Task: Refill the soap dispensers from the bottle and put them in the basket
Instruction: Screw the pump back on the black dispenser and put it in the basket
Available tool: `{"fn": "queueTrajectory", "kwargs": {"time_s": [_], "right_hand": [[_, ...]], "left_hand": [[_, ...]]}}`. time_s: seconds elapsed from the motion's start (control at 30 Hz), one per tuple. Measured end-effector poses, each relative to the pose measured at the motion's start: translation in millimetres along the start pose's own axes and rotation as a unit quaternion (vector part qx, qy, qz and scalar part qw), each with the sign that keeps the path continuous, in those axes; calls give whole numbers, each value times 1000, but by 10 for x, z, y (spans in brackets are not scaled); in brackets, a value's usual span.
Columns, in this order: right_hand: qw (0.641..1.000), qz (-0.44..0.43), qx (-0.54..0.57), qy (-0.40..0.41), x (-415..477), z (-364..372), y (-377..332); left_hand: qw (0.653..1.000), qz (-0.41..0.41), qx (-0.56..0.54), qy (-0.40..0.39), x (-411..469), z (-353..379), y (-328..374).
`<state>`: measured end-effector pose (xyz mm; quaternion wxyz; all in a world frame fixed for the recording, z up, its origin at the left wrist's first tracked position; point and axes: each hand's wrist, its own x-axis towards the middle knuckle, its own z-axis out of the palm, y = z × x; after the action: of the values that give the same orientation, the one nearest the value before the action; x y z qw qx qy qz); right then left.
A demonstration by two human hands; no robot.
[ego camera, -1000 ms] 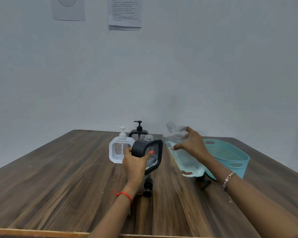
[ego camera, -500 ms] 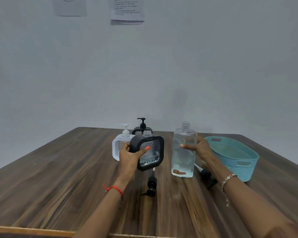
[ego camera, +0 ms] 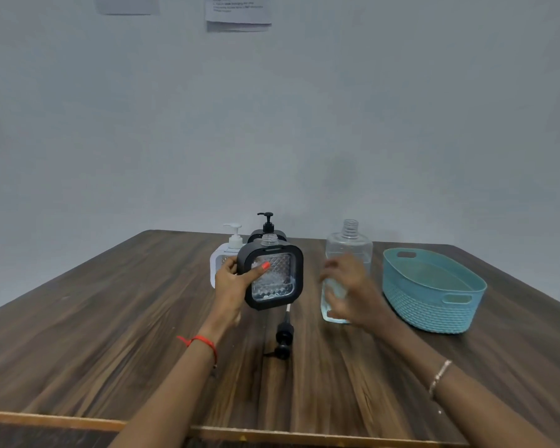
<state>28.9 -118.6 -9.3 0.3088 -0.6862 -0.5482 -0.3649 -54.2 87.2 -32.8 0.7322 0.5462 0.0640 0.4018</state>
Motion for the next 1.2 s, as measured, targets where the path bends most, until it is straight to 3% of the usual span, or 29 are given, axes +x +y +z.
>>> {"fn": "queueTrajectory", "kwargs": {"time_s": [0.07,0.2,0.27,0.4,0.5,0.63,0.73,0.87,1.2], "right_hand": [[983,-122,-71,-120,-77,127,-187],[942,-145,-53,-297,-166,491,-331],[928,-155,-70,-332,-188,607,-325],[932,-123,-62,-336,-180,680,-301],[955,-47,26,-291,-45,495,-282],[983,72,120,-114,360,53,-299],[962,194,189,20,747,-293,-256],[899,224,325,189,1213,-647,-250],[921,201,317,104,1451,-612,-376]], "left_hand": [[1000,6,-2,-3,7,-16,34],[1000,15,2,-4,-25,-45,96],[1000,16,3,-6,-45,-63,112],[1000,16,2,-3,-62,-111,129],[1000,19,4,-4,-58,-152,133],[1000,13,6,-6,-44,-167,153],[1000,11,1,-13,-54,-123,171],[999,0,-12,-34,-89,-43,182],[994,-15,-6,-105,-114,98,261]]}}
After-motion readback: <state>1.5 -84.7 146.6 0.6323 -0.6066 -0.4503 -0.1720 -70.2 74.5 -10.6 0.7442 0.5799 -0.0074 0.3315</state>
